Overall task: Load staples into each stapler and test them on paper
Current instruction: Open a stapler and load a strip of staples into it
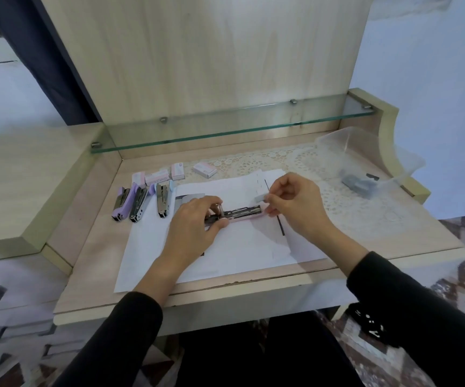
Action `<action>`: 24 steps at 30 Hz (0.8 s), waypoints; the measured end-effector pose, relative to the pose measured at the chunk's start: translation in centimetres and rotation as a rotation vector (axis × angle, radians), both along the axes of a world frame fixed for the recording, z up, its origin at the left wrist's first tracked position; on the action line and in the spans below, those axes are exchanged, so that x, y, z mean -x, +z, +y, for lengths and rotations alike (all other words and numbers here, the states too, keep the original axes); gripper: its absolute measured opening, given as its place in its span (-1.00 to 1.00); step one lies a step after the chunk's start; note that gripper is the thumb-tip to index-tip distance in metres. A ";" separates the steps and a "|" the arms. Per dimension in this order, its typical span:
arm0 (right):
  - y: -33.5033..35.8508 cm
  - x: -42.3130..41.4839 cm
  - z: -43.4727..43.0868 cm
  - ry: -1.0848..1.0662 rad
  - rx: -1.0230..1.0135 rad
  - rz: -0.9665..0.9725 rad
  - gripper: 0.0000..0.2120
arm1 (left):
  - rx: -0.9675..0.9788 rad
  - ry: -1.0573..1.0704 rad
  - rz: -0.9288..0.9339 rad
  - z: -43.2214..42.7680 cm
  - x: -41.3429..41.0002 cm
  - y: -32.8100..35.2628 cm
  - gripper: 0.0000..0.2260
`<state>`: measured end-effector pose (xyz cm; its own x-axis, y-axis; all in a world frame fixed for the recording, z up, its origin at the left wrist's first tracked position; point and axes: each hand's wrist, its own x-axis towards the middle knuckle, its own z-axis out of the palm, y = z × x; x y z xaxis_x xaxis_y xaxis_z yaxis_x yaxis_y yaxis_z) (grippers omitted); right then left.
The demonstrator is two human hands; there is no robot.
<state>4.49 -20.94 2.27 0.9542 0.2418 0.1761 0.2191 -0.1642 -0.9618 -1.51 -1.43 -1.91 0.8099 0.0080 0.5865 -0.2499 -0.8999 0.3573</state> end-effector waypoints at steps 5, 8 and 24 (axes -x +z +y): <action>0.8 -2.2 -2.1 -0.041 0.128 -0.080 -0.87 | -0.012 -0.008 -0.026 0.1 0.1 -0.1 -0.70; 2.1 -3.6 -3.9 -0.103 0.194 -0.141 -0.91 | -0.006 -0.011 -0.022 0.1 0.0 -0.1 -0.70; 5.8 -9.4 -11.4 -0.394 0.598 -0.203 -0.81 | 0.011 -0.010 -0.013 0.3 -0.1 -0.5 -0.70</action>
<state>13.89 -32.36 8.10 0.9528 -0.0019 0.3036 0.1996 -0.7498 -0.6309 -1.40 -1.09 -2.39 0.8023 0.0066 0.5969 -0.2633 -0.8935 0.3638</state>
